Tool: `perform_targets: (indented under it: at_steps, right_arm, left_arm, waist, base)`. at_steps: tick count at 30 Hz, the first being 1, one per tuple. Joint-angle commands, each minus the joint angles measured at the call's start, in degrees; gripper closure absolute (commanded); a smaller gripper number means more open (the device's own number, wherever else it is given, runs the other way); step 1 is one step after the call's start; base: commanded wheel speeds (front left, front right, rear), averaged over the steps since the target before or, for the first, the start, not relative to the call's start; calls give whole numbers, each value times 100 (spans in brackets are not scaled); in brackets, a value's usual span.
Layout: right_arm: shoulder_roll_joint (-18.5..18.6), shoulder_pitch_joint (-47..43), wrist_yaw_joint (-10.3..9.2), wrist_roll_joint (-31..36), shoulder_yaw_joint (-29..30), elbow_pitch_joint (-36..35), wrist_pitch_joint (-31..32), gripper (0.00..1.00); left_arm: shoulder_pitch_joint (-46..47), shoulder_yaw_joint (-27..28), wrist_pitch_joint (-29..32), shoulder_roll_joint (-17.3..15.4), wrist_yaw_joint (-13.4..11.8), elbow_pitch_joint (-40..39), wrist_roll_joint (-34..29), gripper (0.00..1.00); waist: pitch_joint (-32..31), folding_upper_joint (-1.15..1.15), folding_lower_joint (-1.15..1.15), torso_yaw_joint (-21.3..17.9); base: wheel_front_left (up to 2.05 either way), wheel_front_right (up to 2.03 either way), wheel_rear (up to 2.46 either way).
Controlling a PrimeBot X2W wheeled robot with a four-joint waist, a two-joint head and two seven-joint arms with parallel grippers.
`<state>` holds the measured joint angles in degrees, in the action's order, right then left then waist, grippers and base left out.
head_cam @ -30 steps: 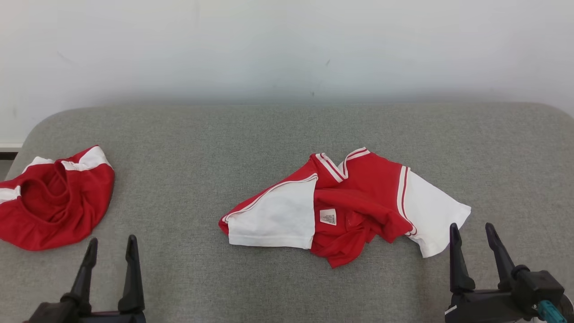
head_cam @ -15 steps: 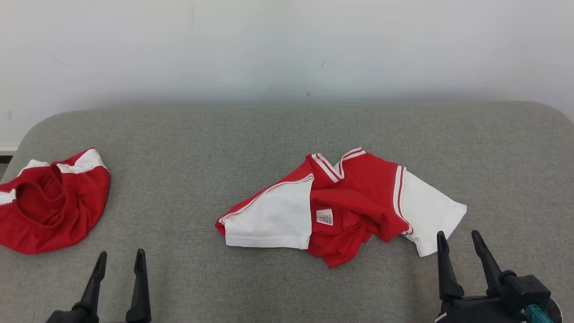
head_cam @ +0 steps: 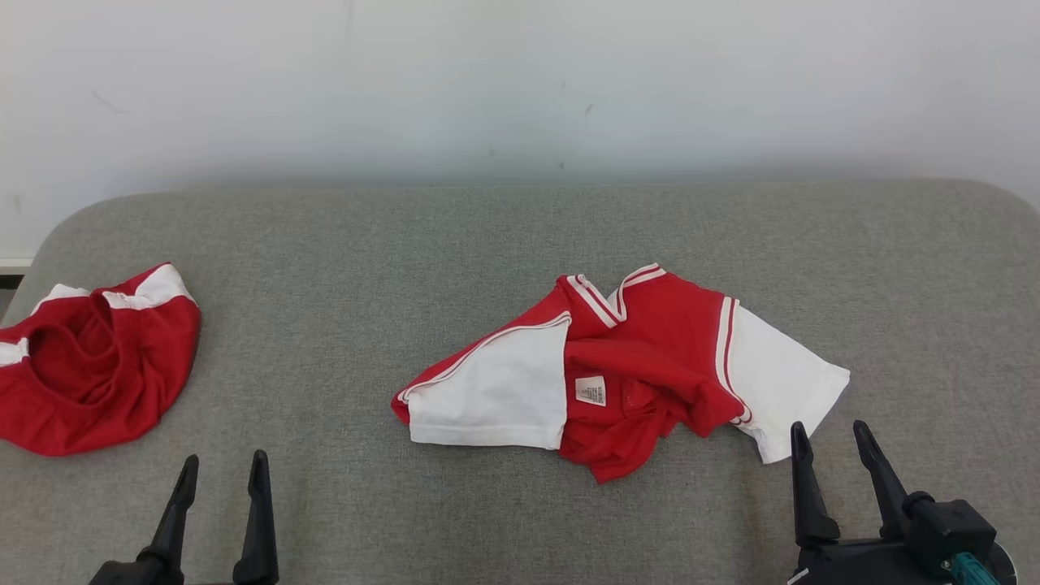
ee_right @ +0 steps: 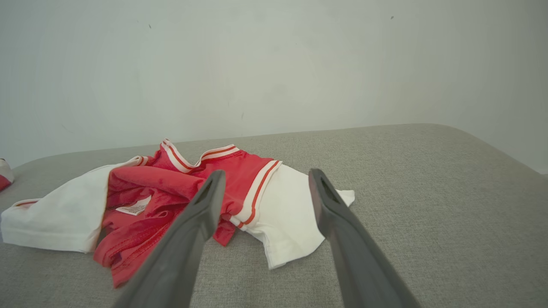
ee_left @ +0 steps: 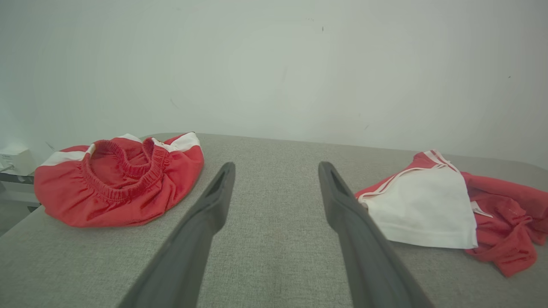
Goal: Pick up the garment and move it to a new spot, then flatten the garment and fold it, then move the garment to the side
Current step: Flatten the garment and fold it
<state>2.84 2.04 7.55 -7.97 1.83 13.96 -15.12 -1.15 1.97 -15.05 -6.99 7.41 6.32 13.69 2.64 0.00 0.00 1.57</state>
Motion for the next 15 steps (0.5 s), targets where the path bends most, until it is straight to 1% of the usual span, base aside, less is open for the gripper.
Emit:
perform_targets:
  at_steps: [1, 8, 12, 15]
  right_arm:
    - [7, -51, -12, -5, 14, 13, -5, 0]
    - [6, 9, -12, 26, 18, 69, -5, 0]
    - [15, 298, -12, 209, 2, 168, 30, 0]
    - [149, 605, -12, 287, -42, 300, 215, 0]
  left_arm:
    - [-4, -6, -19, 13, 9, -2, -18, 0]
    - [3, -12, -19, 15, 9, 21, -1, 0]
    - [59, -45, -19, 51, 9, 14, -15, 0]
    - [110, -104, -19, 83, 8, 25, -14, 0]
  waist:
    - [-3, 0, 0, 4]
    - [7, 0, 0, 40]
    - [69, 0, 0, 91]
    - [138, 0, 0, 173]
  base:
    - [0, 0, 0]
    - [0, 0, 0]
    - [0, 0, 0]
    - [0, 0, 0]
